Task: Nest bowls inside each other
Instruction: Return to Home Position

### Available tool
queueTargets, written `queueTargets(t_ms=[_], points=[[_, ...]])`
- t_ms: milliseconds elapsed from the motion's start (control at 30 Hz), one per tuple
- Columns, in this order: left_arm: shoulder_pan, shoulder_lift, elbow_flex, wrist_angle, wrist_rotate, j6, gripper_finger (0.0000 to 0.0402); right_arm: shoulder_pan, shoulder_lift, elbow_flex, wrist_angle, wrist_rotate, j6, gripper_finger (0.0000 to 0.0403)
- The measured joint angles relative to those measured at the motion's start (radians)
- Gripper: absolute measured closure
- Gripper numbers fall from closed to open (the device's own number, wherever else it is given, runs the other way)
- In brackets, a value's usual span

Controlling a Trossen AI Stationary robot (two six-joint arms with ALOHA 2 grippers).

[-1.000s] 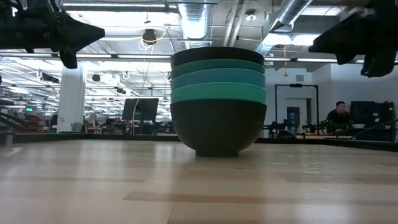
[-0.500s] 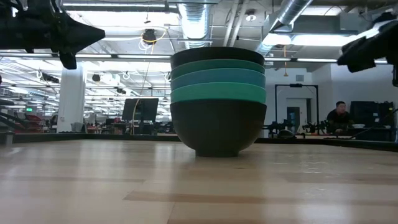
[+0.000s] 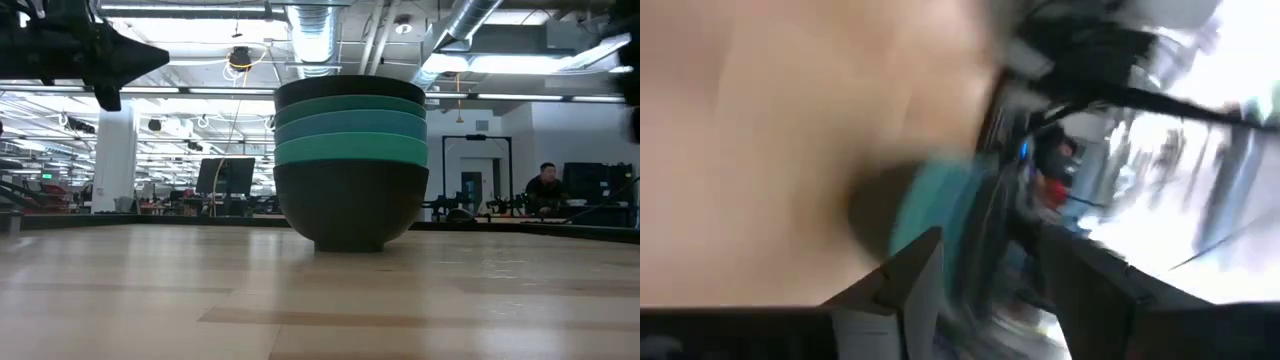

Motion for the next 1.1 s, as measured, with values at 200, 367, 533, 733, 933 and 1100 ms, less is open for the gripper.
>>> queueTargets(t_ms=[200, 367, 533, 733, 933, 1100], points=[[0.0, 0.0, 0.0, 0.001, 0.004, 0.017, 0.0388, 0.0, -0.031, 0.0, 0.114, -0.379, 0.835, 0.021], [0.0, 0.0, 0.0, 0.002, 0.007, 0.038, 0.0388, 0.0, -0.036, 0.0, 0.14, -0.693, 1.211, 0.0208], [0.0, 0.0, 0.0, 0.002, 0.006, 0.074, 0.0388, 0.001, -0.019, 0.0, 0.208, -0.956, 1.439, 0.0207], [0.0, 0.0, 0.0, 0.025, 0.002, 0.036, 0.0388, 0.0, -0.02, 0.0, 0.323, -0.933, 1.682, 0.0209], [0.0, 0.0, 0.0, 0.022, 0.0, 0.019, 0.0388, 0.007, -0.014, 0.0, 0.228, -0.998, 1.581, 0.0206], [0.0, 0.0, 0.0, 0.02, -0.001, 0.018, 0.0388, 0.007, 0.034, -0.033, 0.198, -0.956, 1.315, 0.0207]])
